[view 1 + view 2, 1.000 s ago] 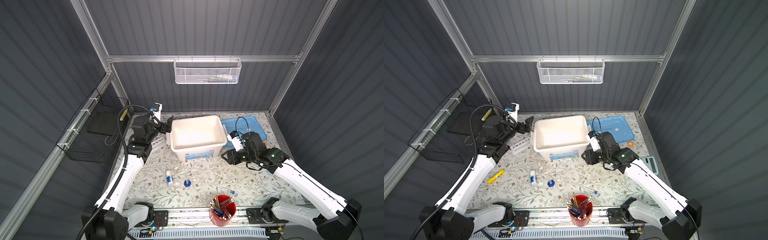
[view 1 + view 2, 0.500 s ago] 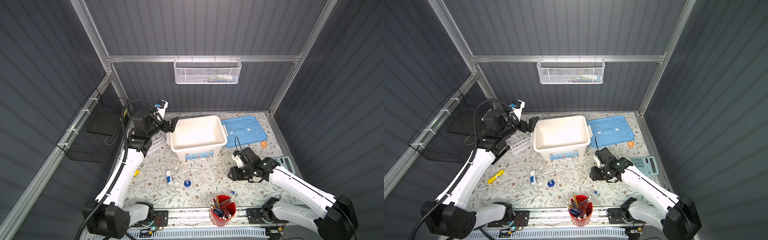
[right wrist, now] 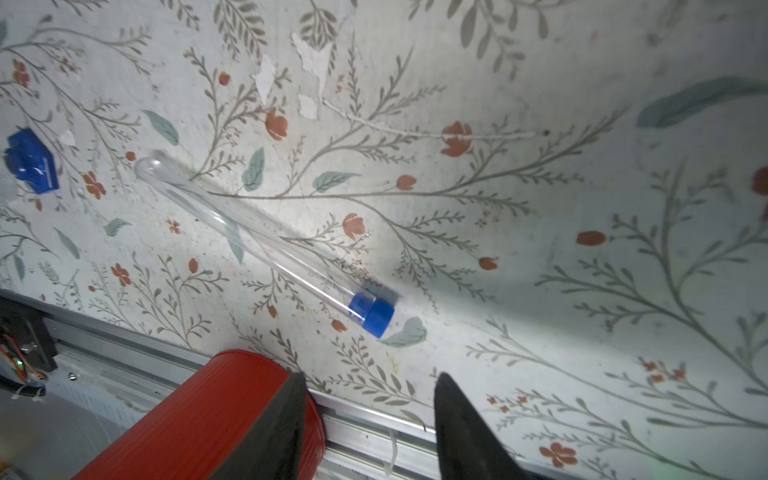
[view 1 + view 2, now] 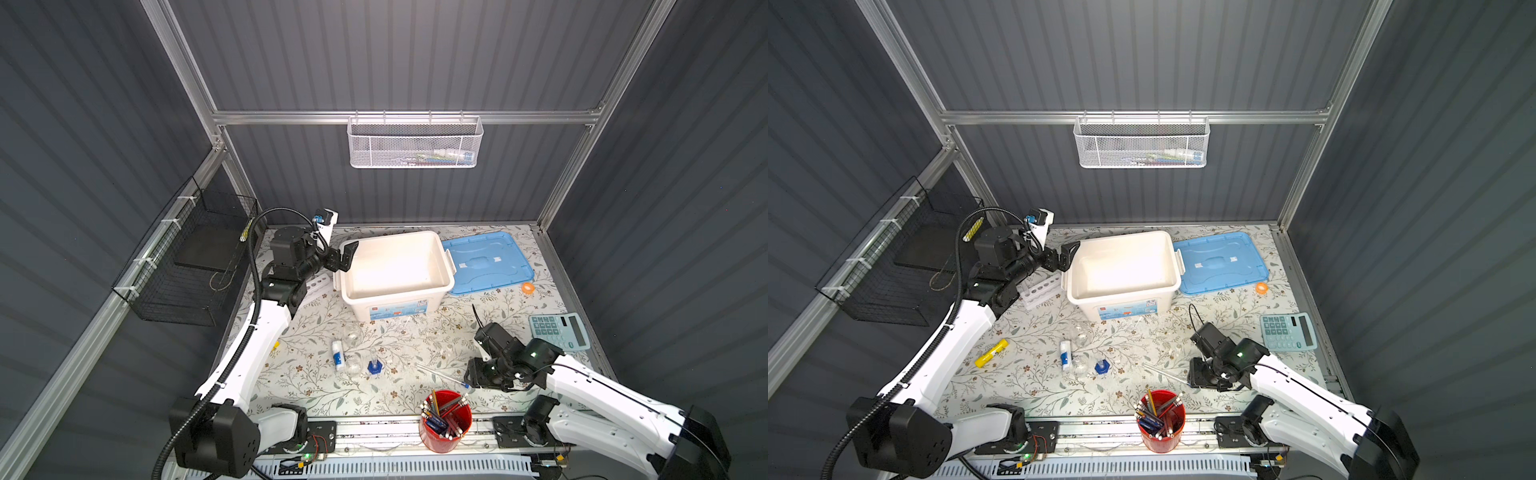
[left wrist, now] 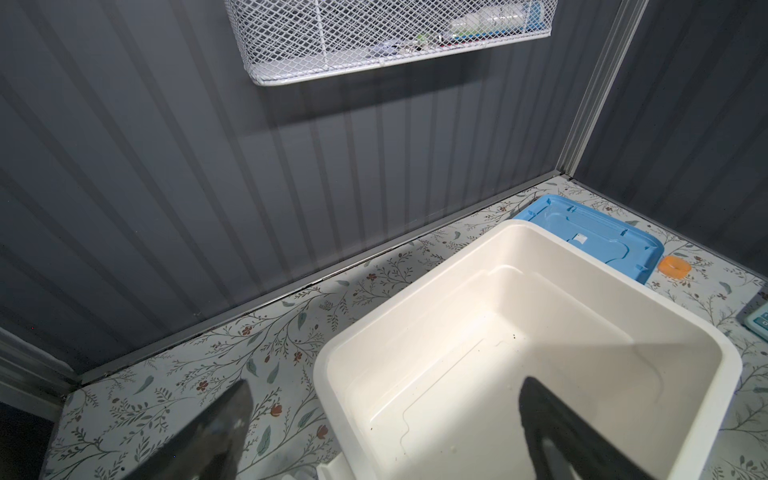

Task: Organize the chemistry lab equipment
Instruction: 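Lower the right gripper over the clear blue-capped tube lying by the red cup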

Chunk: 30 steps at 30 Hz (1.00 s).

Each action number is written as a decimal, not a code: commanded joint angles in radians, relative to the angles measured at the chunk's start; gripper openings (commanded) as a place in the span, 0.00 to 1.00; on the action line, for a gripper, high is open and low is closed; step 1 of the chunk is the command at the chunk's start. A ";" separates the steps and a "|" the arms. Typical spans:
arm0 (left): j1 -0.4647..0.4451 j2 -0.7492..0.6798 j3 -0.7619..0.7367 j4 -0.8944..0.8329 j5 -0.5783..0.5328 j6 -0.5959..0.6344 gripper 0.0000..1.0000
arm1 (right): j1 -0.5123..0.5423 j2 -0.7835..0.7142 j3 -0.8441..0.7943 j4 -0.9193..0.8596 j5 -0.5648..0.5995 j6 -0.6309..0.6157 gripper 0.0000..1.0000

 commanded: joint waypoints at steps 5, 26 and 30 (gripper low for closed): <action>-0.002 -0.042 -0.007 0.012 0.002 0.032 1.00 | 0.022 0.103 0.002 0.065 0.033 -0.052 0.52; -0.003 -0.040 0.005 -0.008 0.030 0.047 1.00 | 0.054 0.255 0.051 0.088 0.014 -0.153 0.49; -0.002 -0.043 0.006 -0.011 0.032 0.049 1.00 | 0.061 0.310 0.086 0.081 0.030 -0.180 0.48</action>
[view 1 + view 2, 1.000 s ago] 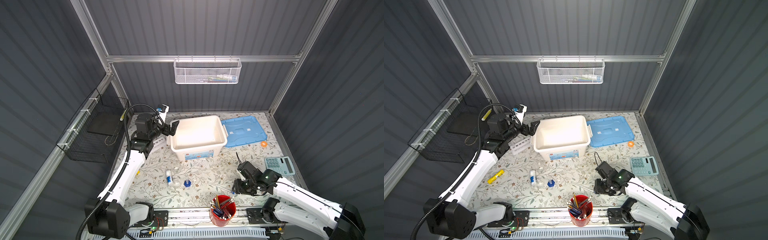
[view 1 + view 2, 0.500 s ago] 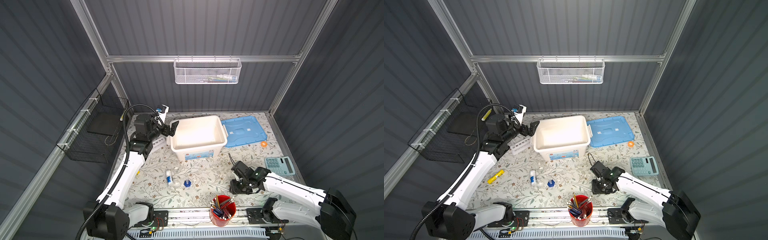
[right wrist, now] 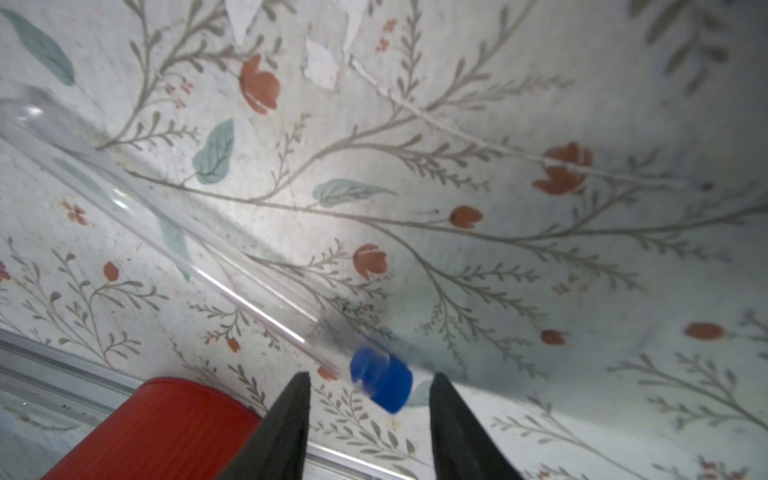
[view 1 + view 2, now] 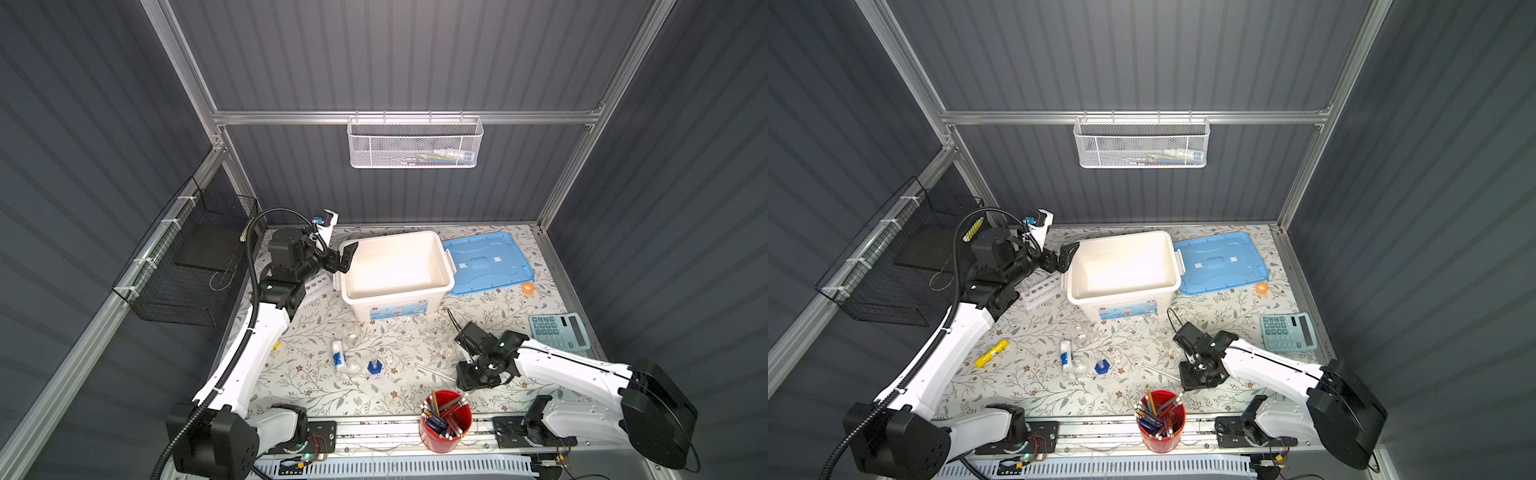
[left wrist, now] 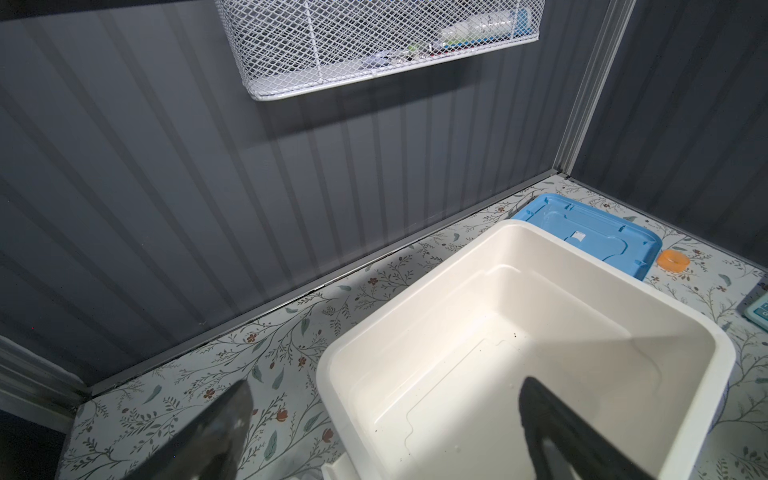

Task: Organize the chemistry lab equipment
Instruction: 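Lower the right gripper over the clear blue-capped tube lying by the red cup, then grasp and lift the tube by its cap with the right gripper while the left approaches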

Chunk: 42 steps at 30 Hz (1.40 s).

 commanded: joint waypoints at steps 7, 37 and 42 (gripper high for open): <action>-0.002 -0.024 0.007 -0.011 0.019 0.026 1.00 | 0.014 0.084 0.053 0.008 0.029 -0.053 0.48; -0.002 -0.040 0.030 -0.031 0.054 0.017 1.00 | 0.024 0.096 0.012 0.097 0.012 -0.056 0.23; -0.002 -0.019 0.057 -0.061 0.107 0.007 1.00 | 0.024 0.083 -0.013 0.120 0.019 -0.049 0.22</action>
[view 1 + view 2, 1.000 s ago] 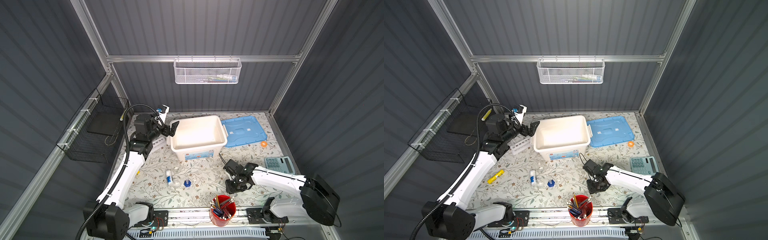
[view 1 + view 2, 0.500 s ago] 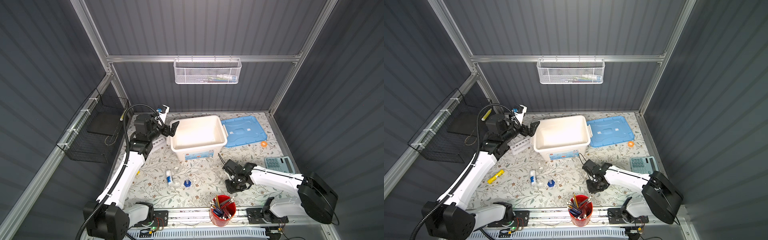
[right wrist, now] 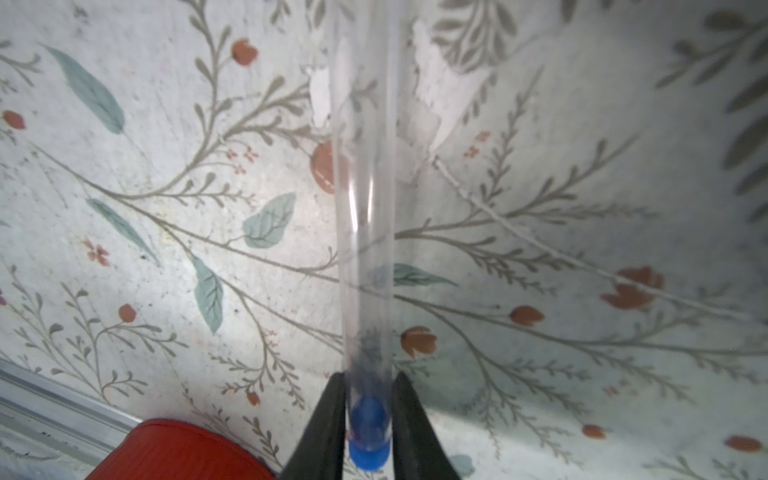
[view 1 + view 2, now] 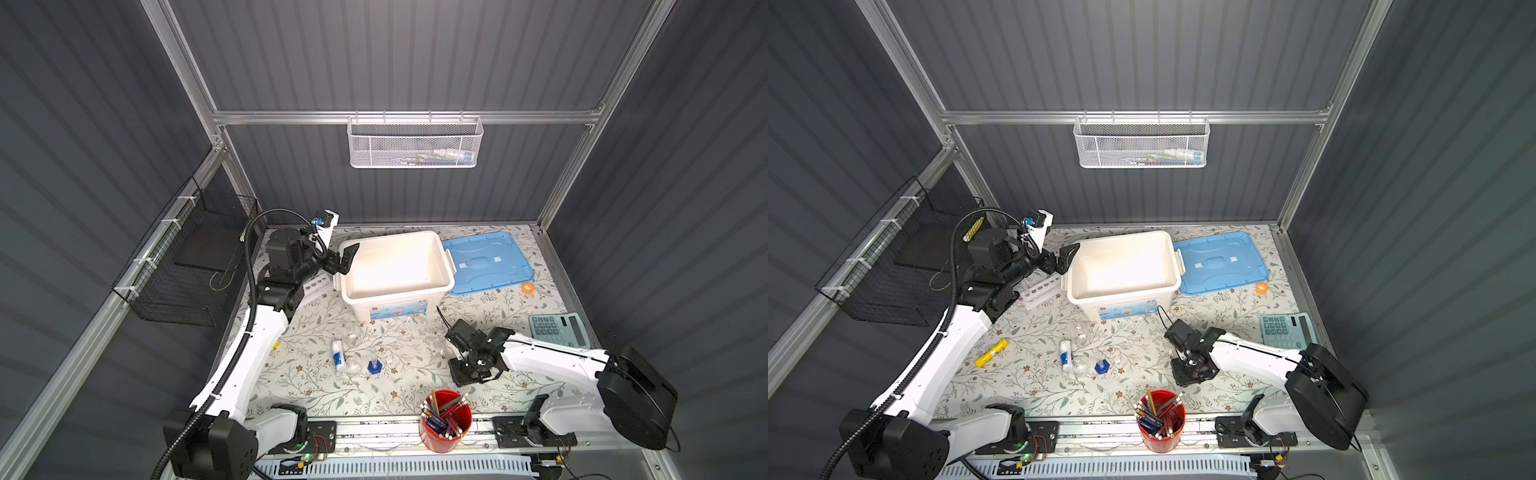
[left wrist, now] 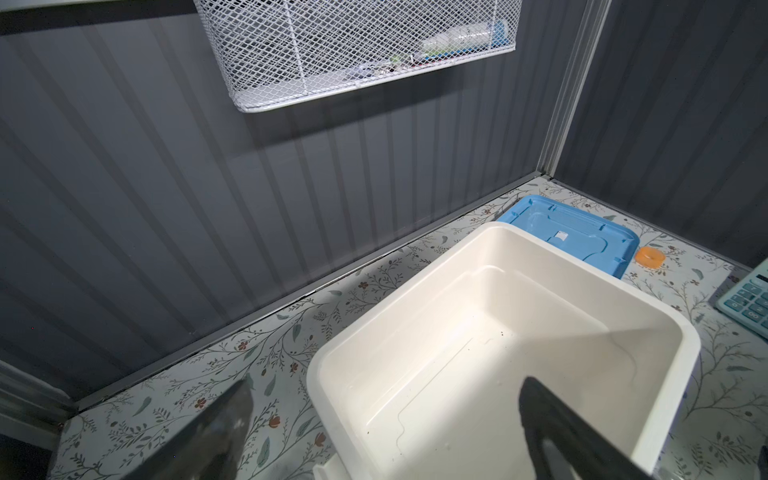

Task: Organize the chemistry lab equipment
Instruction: 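Grasp and lift the tube by its cap with the right gripper while the left approaches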

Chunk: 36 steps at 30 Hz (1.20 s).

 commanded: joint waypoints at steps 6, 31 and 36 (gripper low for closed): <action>-0.002 0.009 0.067 -0.058 0.095 -0.005 1.00 | 0.004 -0.006 -0.061 0.049 0.010 0.016 0.23; -0.073 -0.049 -0.010 -0.036 0.123 0.147 0.99 | 0.002 -0.256 0.210 -0.285 0.072 -0.042 0.18; -0.175 -0.056 -0.052 -0.038 0.023 0.306 0.98 | 0.002 -0.285 0.288 -0.336 0.061 -0.092 0.18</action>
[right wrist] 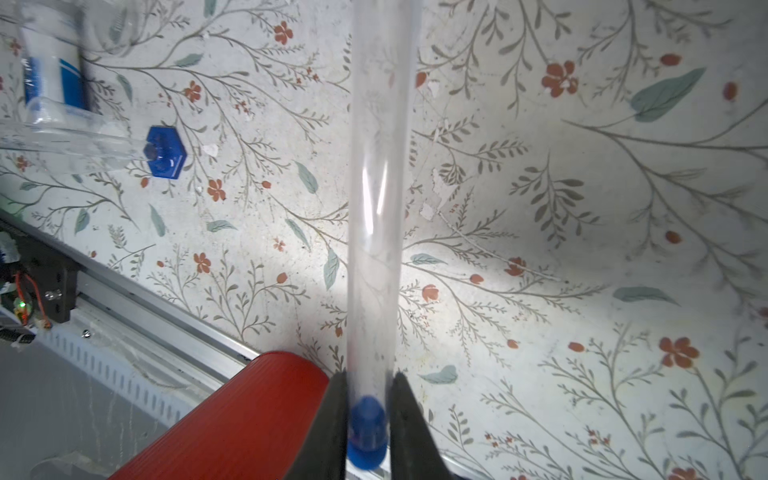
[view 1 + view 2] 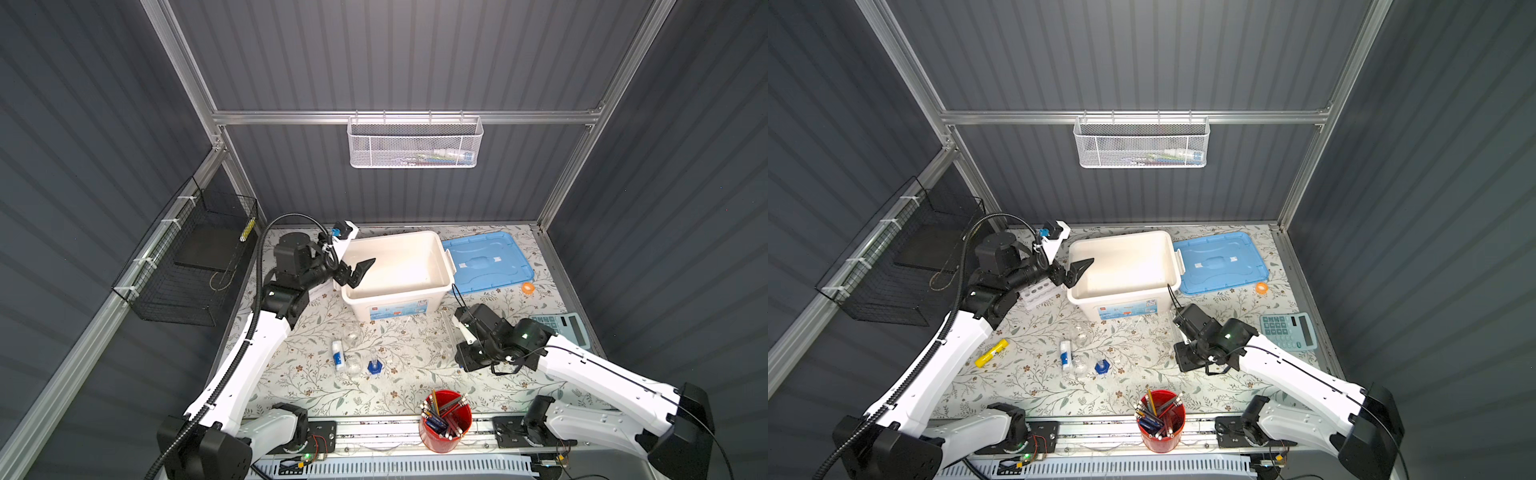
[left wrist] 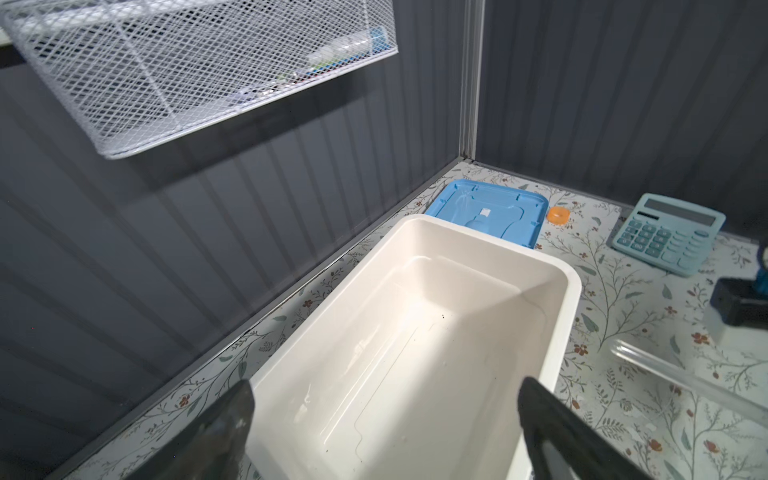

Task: Organize the chemistry lab equipment
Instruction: 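Grasp and lift the tube by its cap with the right gripper while the left approaches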

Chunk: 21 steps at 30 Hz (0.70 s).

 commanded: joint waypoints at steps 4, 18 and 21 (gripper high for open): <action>-0.133 -0.002 -0.048 0.018 -0.168 0.271 0.97 | 0.001 0.002 0.112 -0.118 -0.016 -0.082 0.18; -0.411 0.026 -0.096 0.062 -0.363 0.658 0.93 | -0.089 0.137 0.356 -0.212 -0.140 -0.275 0.18; -0.477 0.043 -0.103 0.065 -0.435 0.744 0.92 | -0.113 0.162 0.397 -0.226 -0.184 -0.302 0.18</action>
